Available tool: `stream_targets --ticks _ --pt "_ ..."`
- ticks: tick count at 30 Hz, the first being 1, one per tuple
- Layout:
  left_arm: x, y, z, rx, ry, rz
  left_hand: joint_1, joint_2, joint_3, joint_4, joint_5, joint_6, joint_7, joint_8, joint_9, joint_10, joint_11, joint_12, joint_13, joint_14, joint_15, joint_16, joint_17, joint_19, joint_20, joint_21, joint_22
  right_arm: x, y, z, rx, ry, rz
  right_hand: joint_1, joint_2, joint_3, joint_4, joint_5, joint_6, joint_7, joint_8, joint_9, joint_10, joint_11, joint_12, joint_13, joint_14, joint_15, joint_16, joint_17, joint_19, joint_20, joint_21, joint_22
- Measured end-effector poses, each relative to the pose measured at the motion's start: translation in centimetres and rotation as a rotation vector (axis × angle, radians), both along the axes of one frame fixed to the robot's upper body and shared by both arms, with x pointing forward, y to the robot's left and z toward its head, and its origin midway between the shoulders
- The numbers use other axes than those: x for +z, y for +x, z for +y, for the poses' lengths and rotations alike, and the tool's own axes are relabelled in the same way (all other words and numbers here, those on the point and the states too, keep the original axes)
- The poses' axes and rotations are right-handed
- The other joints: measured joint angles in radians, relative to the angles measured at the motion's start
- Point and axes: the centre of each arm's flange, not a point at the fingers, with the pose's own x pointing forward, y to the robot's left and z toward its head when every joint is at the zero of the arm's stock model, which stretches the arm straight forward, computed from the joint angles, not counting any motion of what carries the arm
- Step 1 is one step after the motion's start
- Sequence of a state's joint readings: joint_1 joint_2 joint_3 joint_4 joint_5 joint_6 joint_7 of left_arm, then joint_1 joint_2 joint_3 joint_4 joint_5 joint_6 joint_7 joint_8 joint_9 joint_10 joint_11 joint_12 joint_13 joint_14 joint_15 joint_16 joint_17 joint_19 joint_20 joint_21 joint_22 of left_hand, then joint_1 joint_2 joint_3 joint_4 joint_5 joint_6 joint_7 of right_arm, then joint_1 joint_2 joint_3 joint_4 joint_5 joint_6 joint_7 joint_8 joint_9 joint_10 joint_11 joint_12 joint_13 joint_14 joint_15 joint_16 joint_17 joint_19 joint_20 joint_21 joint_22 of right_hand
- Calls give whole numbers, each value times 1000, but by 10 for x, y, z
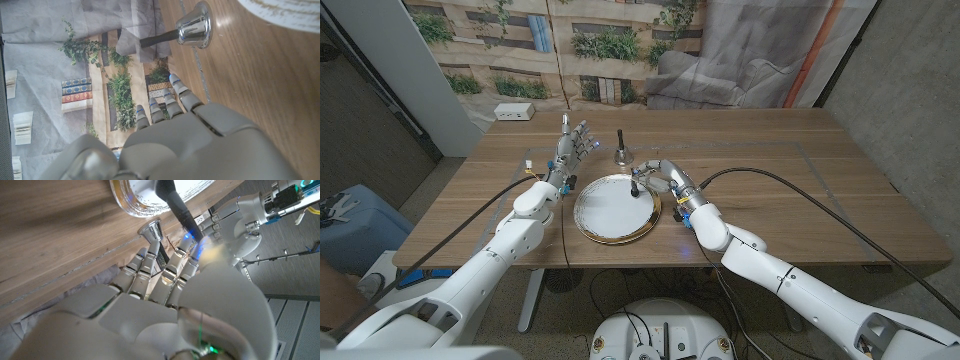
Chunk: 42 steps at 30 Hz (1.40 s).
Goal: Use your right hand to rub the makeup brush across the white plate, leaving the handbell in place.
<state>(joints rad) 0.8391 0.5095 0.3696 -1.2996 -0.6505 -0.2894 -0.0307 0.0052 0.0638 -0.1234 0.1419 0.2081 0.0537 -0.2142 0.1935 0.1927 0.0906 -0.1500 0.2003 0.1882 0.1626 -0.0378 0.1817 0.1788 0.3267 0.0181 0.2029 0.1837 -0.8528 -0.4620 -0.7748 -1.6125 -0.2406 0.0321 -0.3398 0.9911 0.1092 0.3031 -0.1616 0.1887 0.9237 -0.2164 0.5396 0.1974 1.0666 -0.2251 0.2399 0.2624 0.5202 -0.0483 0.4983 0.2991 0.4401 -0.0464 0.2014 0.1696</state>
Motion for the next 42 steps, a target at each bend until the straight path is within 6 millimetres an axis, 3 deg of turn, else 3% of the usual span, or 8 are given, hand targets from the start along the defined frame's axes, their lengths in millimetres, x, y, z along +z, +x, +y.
stream_targets --ticks 42 --pt "0 0 0 0 0 -1 0 0 0 0 0 0 0 0 0 0 0 0 0 0 0 0 0 0 0 0 0 1 1 27 97 -16 33 0 0 0 0 5 1 -1 -10 0 0 0 0 0 0 0 -8 5 0 0 0 0"
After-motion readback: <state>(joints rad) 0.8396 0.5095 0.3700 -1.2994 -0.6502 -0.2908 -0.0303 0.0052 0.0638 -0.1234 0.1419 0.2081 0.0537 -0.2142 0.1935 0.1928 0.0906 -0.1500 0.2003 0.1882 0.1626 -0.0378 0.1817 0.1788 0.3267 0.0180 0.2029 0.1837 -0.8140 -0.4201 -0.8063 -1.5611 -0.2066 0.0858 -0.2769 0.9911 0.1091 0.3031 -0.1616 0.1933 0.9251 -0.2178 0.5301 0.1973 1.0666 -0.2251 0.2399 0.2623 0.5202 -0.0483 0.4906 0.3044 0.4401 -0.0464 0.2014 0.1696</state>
